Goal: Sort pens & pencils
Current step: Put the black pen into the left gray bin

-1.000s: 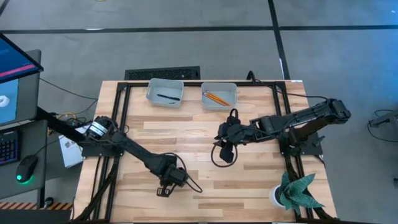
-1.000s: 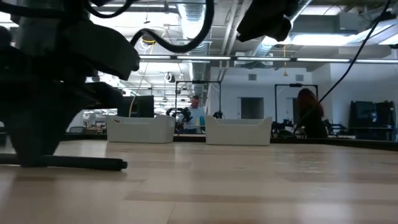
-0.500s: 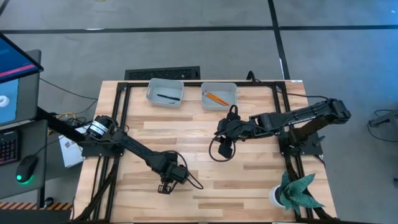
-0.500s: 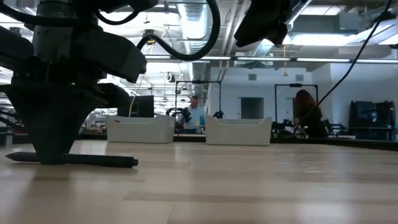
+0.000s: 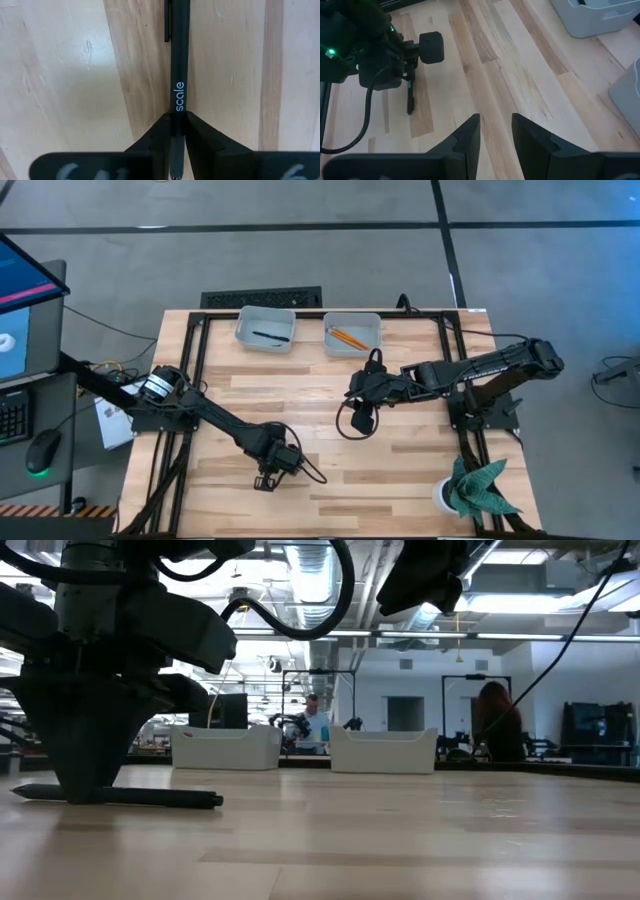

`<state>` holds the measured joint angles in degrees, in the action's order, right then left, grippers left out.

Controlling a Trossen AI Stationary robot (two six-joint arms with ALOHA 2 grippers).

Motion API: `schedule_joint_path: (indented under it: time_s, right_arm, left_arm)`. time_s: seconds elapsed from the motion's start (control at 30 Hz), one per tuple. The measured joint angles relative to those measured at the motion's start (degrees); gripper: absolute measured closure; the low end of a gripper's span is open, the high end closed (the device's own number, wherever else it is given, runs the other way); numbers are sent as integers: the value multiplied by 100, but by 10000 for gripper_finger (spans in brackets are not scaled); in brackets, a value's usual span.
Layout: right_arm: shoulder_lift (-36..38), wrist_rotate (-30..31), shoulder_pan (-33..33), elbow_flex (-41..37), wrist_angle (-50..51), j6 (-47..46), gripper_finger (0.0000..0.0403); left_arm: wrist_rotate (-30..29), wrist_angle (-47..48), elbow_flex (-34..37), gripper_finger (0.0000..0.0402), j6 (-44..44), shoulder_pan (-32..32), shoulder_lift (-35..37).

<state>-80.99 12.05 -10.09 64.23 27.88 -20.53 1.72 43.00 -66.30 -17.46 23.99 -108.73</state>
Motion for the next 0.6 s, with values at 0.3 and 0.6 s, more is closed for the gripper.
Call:
schedule_joint_path:
  time_s: [0.3, 0.6]
  right_arm:
    - [0, -2, 0, 0, 0, 0, 269]
    - [0, -13, 0, 0, 42, 151, 268]
  left_arm:
    - [-85, 93, 14, 366, 101, -8, 76]
    - [-968, 957, 31, 365, 88, -361, 498]
